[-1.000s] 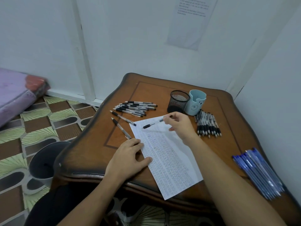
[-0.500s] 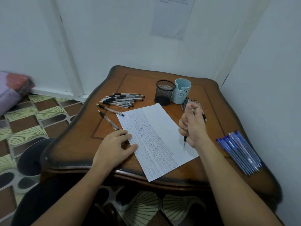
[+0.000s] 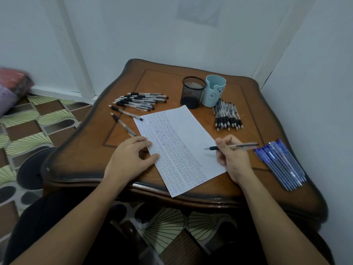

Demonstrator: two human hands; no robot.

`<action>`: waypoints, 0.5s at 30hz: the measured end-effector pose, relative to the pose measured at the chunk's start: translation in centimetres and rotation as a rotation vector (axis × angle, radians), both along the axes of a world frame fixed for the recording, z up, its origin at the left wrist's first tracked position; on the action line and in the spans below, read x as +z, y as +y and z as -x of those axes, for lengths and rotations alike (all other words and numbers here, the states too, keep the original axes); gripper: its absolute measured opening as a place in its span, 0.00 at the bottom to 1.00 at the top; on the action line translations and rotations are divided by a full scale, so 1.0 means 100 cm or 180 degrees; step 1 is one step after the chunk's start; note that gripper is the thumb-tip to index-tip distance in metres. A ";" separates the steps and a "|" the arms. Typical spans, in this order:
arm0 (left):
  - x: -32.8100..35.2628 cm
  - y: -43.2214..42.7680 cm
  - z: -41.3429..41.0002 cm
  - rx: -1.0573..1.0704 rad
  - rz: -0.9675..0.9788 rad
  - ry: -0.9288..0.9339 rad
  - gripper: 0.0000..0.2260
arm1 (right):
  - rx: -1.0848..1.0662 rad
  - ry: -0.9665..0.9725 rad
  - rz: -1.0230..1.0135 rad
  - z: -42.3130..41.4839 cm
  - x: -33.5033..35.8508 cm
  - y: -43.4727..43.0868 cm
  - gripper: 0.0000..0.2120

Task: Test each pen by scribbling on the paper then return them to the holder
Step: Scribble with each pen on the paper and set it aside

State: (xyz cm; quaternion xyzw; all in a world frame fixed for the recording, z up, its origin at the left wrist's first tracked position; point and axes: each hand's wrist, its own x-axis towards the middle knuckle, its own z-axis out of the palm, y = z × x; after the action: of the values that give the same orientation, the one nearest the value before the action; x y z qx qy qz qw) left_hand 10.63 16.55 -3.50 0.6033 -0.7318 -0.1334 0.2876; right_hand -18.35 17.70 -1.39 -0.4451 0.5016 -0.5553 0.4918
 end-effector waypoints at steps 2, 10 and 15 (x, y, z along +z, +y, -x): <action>-0.001 0.000 0.000 0.0002 -0.0010 0.0015 0.21 | -0.0058 0.0393 -0.0020 -0.003 -0.004 0.000 0.09; -0.003 -0.002 -0.002 -0.0057 -0.0009 0.0055 0.25 | 0.0273 0.0822 0.0042 -0.006 -0.010 0.000 0.12; -0.003 -0.002 -0.002 -0.0075 0.0000 0.0079 0.23 | -0.0028 0.1123 0.0149 -0.012 -0.012 0.002 0.17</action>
State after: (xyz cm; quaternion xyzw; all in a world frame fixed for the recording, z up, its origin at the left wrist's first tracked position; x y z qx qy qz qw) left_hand 10.86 16.31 -3.84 0.5929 -0.7352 -0.1442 0.2951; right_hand -17.13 17.94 -2.60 -0.5448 0.5690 -0.4823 0.3832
